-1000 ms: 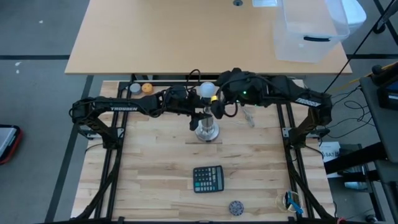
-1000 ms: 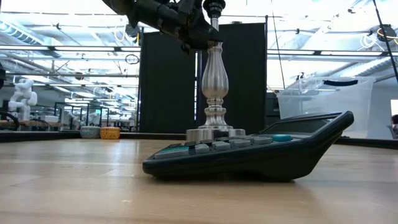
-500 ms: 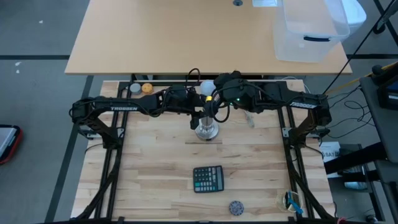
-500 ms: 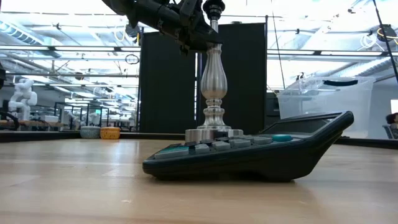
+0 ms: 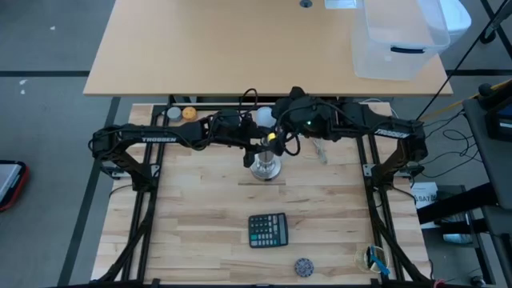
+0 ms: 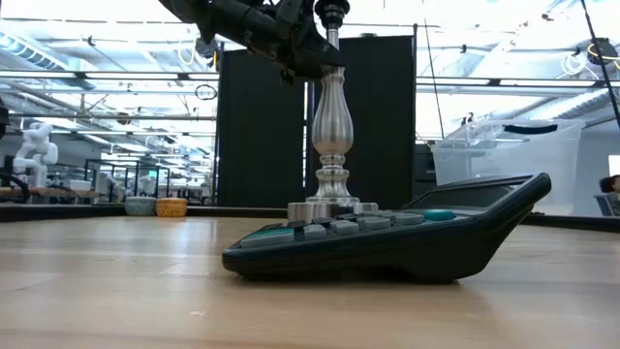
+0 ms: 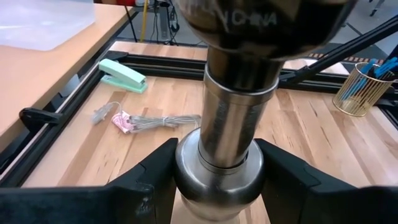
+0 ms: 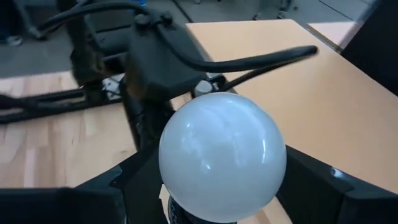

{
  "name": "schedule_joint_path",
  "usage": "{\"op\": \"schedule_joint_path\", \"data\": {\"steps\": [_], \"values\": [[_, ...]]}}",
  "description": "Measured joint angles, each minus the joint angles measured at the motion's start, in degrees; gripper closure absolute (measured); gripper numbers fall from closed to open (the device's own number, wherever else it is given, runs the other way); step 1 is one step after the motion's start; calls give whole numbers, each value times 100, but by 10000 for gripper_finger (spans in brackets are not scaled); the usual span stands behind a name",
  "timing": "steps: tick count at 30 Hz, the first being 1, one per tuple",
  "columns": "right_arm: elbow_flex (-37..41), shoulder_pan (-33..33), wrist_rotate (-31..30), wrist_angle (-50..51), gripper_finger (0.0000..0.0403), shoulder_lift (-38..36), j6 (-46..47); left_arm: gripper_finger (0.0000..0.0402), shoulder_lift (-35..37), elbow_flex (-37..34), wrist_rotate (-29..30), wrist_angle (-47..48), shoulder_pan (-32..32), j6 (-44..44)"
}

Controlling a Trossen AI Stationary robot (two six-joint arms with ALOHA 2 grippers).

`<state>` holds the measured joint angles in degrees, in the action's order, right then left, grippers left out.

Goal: Screw lightbulb
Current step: Remove the light bulb from the lamp

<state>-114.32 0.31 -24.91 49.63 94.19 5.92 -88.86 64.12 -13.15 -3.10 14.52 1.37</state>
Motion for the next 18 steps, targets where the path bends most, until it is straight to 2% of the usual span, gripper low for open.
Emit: {"op": "schedule_joint_path", "data": {"steps": [11,18], "values": [[-15,-372,1417,299,134,-101,-2083,223,0,0,-510,15,11,47],[-89,-553,1864,470,130,-162,-3407,223,-2,0,-733,12,11,105]]}}
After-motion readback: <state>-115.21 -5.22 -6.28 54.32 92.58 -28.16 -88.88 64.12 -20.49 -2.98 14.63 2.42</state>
